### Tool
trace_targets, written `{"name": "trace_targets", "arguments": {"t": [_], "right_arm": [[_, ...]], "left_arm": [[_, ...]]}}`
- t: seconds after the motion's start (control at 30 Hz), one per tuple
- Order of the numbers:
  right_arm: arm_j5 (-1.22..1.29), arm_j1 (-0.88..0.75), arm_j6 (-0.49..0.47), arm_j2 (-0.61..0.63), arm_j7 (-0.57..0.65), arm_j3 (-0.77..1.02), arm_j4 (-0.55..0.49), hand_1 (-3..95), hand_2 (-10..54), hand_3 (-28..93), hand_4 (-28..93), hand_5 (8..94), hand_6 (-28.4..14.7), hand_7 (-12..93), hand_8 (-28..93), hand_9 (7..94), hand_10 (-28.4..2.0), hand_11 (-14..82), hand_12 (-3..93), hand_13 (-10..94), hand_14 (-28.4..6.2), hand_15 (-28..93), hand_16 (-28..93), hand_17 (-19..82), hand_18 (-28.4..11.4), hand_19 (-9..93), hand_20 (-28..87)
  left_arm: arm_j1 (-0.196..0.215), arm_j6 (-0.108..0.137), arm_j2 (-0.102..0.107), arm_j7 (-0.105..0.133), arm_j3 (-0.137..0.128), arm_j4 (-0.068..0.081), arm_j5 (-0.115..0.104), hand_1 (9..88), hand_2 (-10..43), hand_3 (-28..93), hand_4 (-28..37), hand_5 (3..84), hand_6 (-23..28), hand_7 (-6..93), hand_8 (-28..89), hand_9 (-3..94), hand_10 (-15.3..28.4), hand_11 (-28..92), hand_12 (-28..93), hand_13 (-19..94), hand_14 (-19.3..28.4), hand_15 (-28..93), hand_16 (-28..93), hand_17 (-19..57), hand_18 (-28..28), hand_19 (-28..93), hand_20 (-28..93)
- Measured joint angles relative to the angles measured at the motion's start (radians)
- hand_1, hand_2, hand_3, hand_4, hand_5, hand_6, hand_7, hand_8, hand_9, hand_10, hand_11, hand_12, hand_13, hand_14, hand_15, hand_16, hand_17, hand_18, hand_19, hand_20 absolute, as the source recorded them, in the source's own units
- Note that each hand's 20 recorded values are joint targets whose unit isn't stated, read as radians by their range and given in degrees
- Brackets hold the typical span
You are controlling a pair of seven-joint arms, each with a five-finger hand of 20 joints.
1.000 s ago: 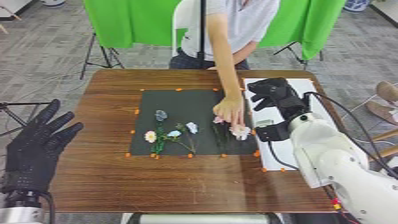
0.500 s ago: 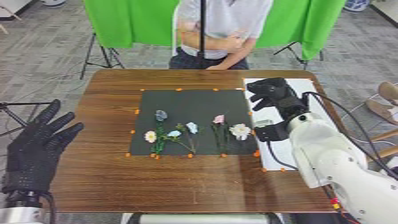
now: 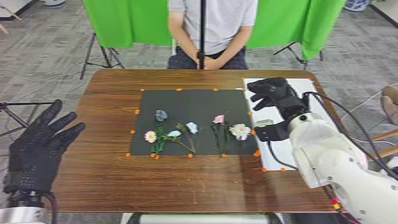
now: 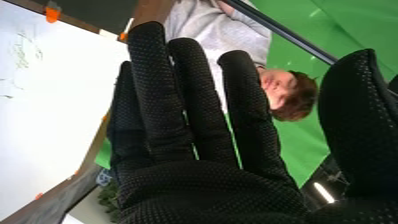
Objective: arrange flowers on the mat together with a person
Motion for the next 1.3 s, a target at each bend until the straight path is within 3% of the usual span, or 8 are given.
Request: {"name": "trace_targets", "arguments": {"t": [0.67, 1.3], "right_arm": [[0.001, -0.006, 0.002, 0.002, 0.000, -0.004, -0.002, 28.2, -0.4, 71, -25, 56.1, -0.5, 14, -13, 61.8, -17.8, 17.8, 14.1, 55, -18.0, 51, 8, 13, -20.0, 63, 9], [0.001, -0.010, 0.012, 0.002, -0.001, -0.007, -0.006, 27.9, -0.2, 71, -25, 56.2, -0.6, 14, -13, 62.1, -17.7, 17.8, 14.1, 55, -17.9, 51, 8, 13, -19.9, 63, 9]], "left_arm": [[-0.001, 0.004, 0.003, 0.006, 0.003, 0.002, -0.006, 20.6, 7.7, 75, -26.9, 30.6, 4.6, 9.6, -8, 29.6, 14.7, 17, 12, 21, 22.4, 44, -5, -9.2, 17.6, 37, 17], [-0.006, 0.001, -0.008, -0.020, -0.004, 0.007, 0.001, 20.3, 7.9, 75, -27.2, 30.7, 4.6, 9.6, -8, 29.9, 14.9, 17, 12, 21, 22.3, 44, -6, -9.3, 17.7, 37, 17]]}}
